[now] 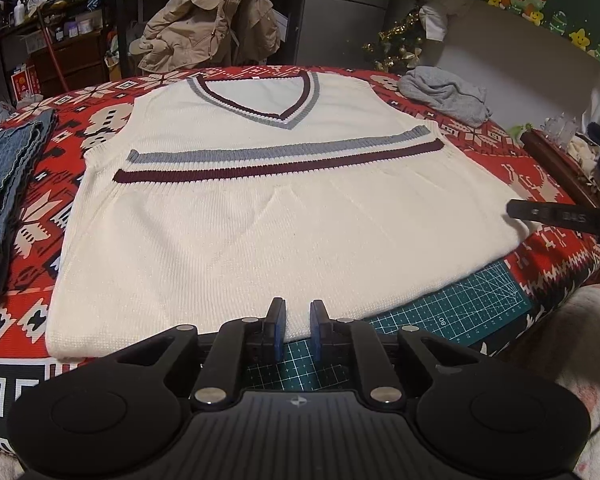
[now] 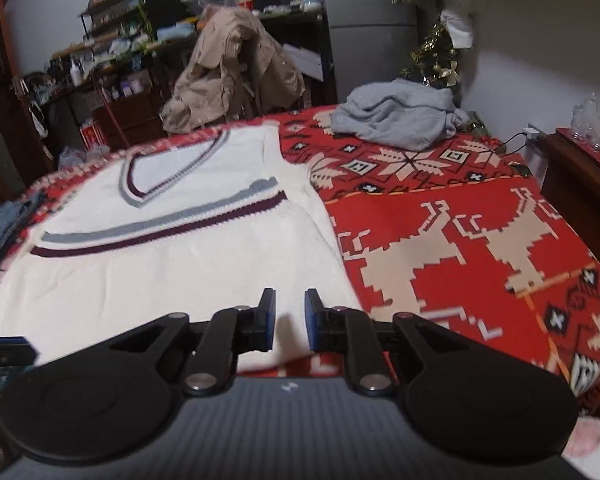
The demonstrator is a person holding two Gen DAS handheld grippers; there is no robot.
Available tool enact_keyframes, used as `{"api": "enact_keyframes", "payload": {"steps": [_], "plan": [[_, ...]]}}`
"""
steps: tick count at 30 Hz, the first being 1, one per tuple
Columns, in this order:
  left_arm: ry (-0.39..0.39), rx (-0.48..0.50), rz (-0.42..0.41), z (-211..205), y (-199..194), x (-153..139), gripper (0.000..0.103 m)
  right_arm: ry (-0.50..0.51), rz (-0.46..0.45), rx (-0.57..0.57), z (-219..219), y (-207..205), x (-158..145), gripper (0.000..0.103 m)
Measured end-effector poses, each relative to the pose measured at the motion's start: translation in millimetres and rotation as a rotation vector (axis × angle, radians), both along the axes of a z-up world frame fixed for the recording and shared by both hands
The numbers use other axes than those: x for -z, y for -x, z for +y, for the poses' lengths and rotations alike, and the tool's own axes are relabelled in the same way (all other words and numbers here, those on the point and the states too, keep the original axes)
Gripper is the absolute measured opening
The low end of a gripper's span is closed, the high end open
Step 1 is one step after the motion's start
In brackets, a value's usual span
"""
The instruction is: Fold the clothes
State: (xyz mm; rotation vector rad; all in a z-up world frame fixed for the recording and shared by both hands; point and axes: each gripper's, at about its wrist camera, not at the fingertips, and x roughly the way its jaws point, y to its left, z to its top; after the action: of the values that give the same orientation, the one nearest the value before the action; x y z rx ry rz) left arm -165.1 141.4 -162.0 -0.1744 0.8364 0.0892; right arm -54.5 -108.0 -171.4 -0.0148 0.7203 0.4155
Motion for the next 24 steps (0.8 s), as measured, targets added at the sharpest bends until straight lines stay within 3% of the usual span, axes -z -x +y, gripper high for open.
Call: {"api": "enact_keyframes", "payload": {"steps": [3, 10, 14, 18, 24], "plan": [[0.014, 0.008, 0.008, 3, -2, -1, 0.013, 0.056, 0.031, 0.003, 2, -6, 7, 0.015], [0.054, 0.027, 0.016, 12, -6, -2, 0.014, 0.052, 0.073, 0.069, -16, -2, 0, 0.004], [0.071, 0.031, 0.015, 18, -8, -1, 0.015, 0.036, 0.050, 0.077, -11, -4, -10, 0.004], [0.097, 0.042, 0.008, 20, -10, 0, 0.025, 0.033, 0.018, 0.013, 8, -15, -10, 0.004], [0.142, 0.044, 0.009, 26, -9, 1, 0.026, 0.077, 0.076, 0.047, 13, -25, 3, 0.004]]}}
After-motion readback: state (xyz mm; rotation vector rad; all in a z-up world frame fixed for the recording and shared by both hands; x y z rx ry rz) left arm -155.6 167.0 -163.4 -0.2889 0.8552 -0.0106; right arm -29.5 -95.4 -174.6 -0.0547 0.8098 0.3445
